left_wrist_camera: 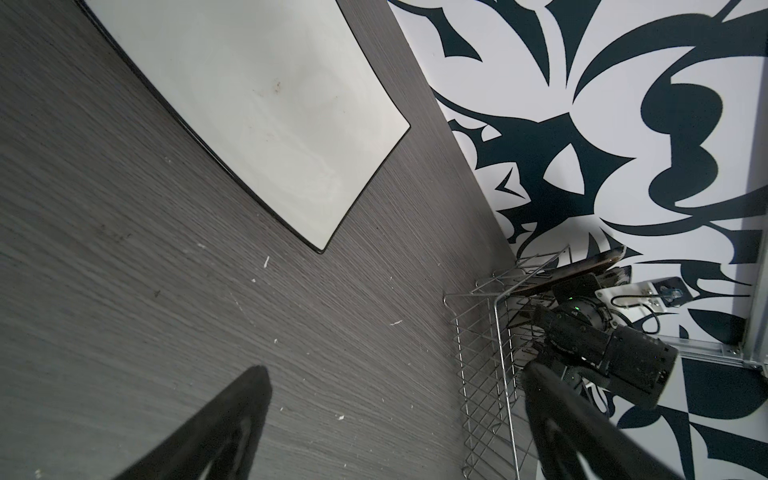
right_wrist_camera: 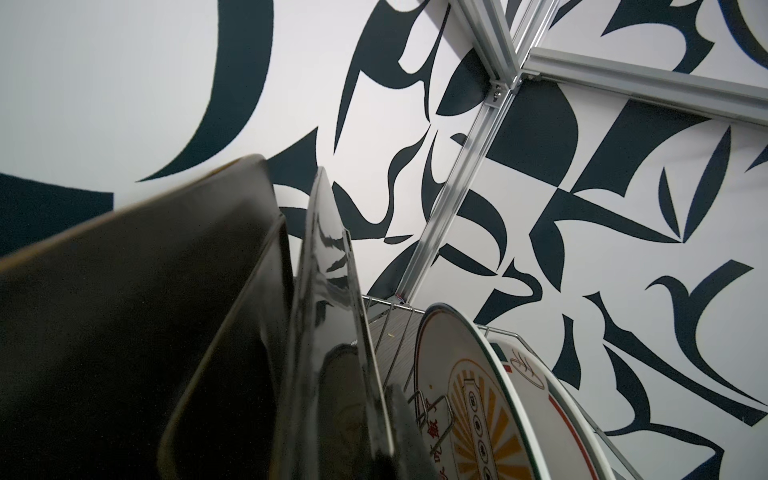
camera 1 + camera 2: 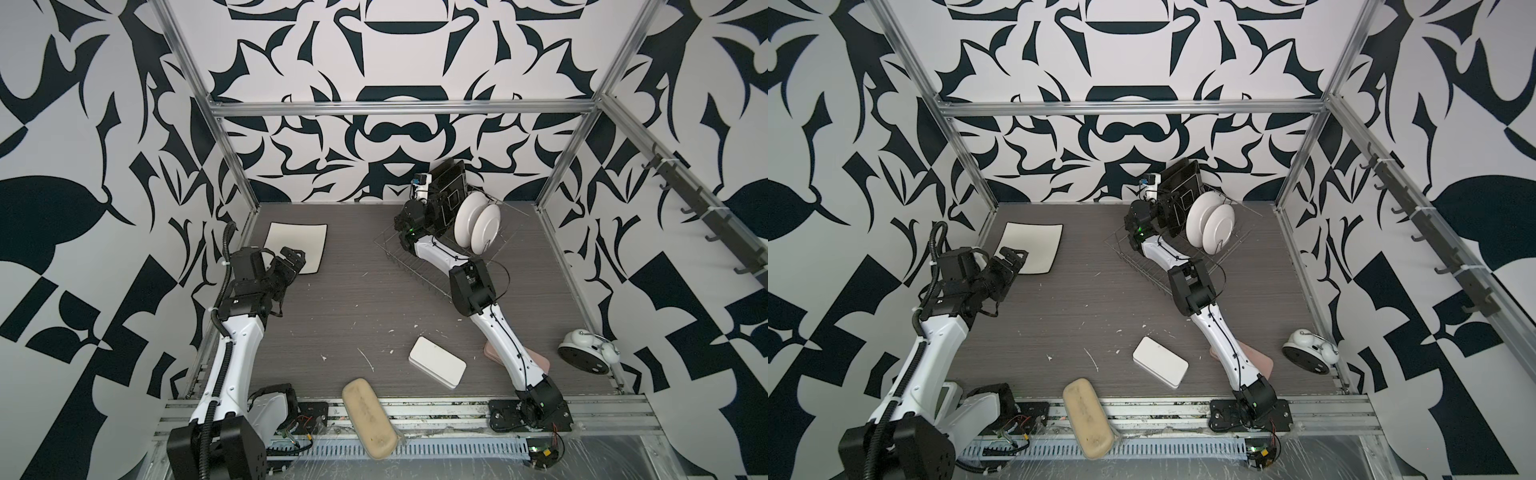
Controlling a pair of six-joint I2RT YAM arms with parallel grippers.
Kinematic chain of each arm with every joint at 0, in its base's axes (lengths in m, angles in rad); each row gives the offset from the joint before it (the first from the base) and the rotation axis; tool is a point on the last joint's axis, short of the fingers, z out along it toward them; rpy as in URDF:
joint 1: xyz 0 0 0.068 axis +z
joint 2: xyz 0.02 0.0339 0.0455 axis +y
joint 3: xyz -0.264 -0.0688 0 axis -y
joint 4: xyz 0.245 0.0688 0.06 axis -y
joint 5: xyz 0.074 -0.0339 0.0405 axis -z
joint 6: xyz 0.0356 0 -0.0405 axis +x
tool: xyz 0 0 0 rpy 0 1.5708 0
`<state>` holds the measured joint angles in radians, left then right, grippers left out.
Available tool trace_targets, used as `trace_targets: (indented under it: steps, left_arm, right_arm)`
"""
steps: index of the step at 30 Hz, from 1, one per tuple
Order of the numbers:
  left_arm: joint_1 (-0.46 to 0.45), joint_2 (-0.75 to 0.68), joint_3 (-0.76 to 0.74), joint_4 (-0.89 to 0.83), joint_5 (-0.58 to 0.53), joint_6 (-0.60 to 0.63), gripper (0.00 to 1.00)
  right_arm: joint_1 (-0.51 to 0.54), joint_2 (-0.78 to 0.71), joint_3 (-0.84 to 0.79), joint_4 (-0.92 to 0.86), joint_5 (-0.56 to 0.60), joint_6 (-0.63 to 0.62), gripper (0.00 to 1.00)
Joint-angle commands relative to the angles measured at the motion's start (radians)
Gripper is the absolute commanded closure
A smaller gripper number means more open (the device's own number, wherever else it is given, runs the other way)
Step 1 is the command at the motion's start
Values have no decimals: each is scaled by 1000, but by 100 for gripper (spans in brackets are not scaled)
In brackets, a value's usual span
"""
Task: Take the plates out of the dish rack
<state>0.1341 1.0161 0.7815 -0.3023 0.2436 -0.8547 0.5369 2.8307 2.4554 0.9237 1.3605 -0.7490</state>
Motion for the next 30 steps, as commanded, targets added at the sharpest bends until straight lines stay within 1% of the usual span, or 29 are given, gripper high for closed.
trace_targets:
  steps: [1, 10, 30]
  left_arm:
    - [0, -19, 29, -26, -3, 19, 1]
    - [-1, -19, 30, -28, -2, 19, 1]
    - [0, -13, 22, -17, -3, 22, 1]
  right_arm:
    - [9, -39, 48, 107, -75, -16, 100]
    - [10, -62, 54, 134, -86, -45, 100]
    - [8, -111, 77, 133, -117, -50, 100]
